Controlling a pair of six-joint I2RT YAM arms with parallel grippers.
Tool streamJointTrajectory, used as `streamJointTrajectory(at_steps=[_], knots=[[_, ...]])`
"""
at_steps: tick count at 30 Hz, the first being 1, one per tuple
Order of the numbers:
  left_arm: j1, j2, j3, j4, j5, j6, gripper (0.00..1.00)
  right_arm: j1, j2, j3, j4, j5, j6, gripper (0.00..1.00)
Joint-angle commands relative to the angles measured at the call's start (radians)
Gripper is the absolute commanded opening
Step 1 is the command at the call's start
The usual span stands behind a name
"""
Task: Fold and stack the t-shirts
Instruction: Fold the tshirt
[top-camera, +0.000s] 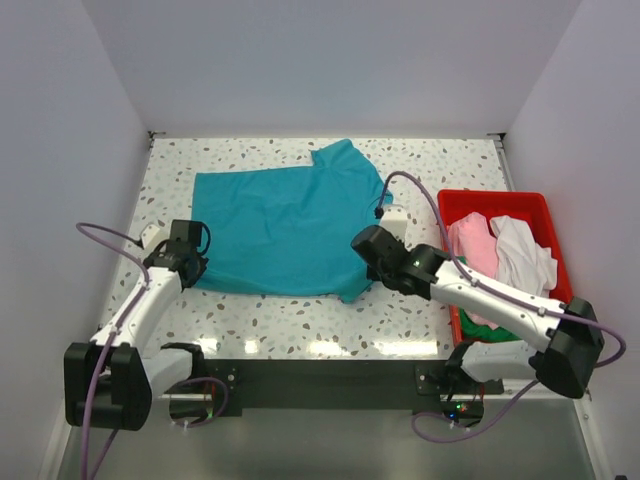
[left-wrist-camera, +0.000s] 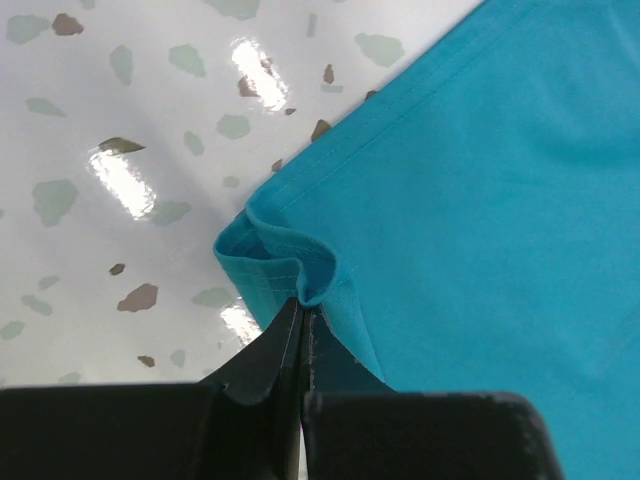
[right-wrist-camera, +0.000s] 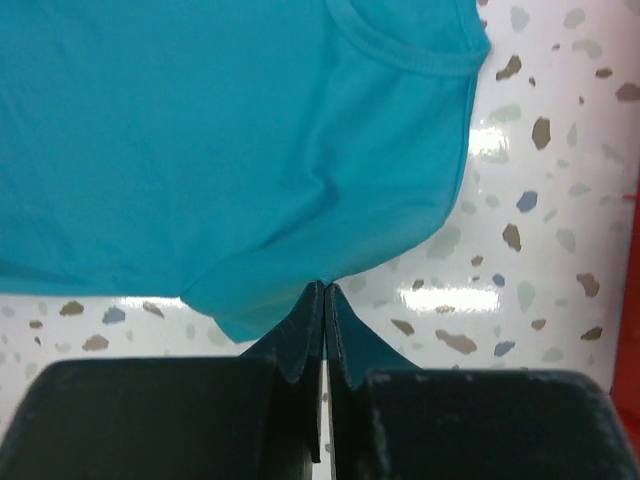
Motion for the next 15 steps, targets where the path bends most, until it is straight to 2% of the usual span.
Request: streamJointTrajectory(at_steps=[1, 15], knots=[[0.010, 0.057, 0.069, 0.086, 0.009, 0.036, 0.00, -0.096, 0.072, 0.094, 0.066, -0.005, -0.123, 0.00], [0.094, 0.223, 0.127, 0.195, 0.060, 0.069, 0.00, -0.270, 0.349, 0.326, 0.179, -0.124, -0.261, 0.00]])
